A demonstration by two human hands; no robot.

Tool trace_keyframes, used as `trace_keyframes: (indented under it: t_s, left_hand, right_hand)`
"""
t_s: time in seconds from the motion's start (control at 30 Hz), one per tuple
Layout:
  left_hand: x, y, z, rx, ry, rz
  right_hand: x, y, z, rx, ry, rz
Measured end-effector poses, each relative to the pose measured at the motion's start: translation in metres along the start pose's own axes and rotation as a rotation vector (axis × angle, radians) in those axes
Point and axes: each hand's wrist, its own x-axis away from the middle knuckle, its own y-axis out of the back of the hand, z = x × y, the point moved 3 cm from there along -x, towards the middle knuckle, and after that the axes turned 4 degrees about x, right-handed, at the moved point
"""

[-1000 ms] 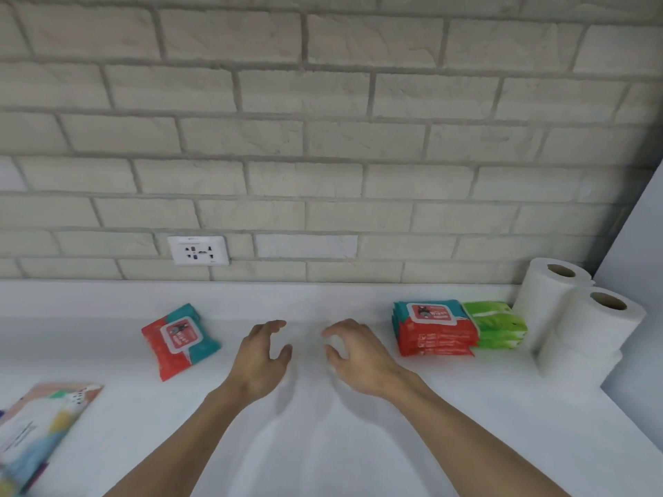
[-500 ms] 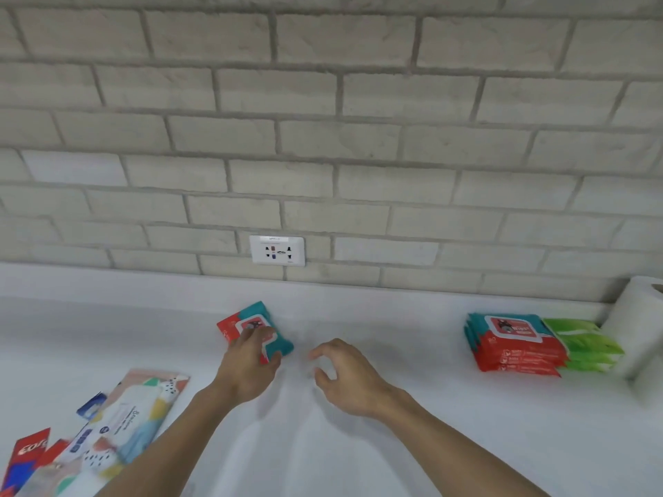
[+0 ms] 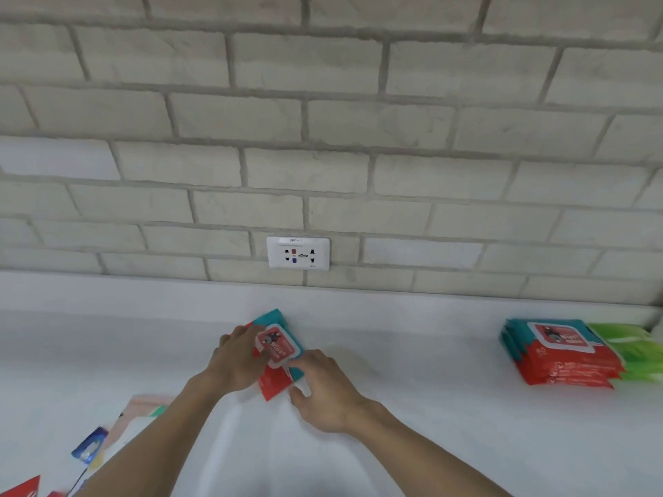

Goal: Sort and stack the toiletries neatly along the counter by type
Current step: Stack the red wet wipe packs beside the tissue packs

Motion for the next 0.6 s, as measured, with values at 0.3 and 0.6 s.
trace_keyframes:
  t_s: [0.3,0.6]
  left_hand:
    - [-0.025,-0.003,0.015,0.028,0.024,-0.017]
    - [-0.028,-0.001,0.017,0.037,0.104,-0.032]
  right_hand:
    - [-0.031,-0.03,0.004,0.167,-0.004,0.055]
    - [-0.026,-0.032,-0.005,0.226,-0.039,-0.012]
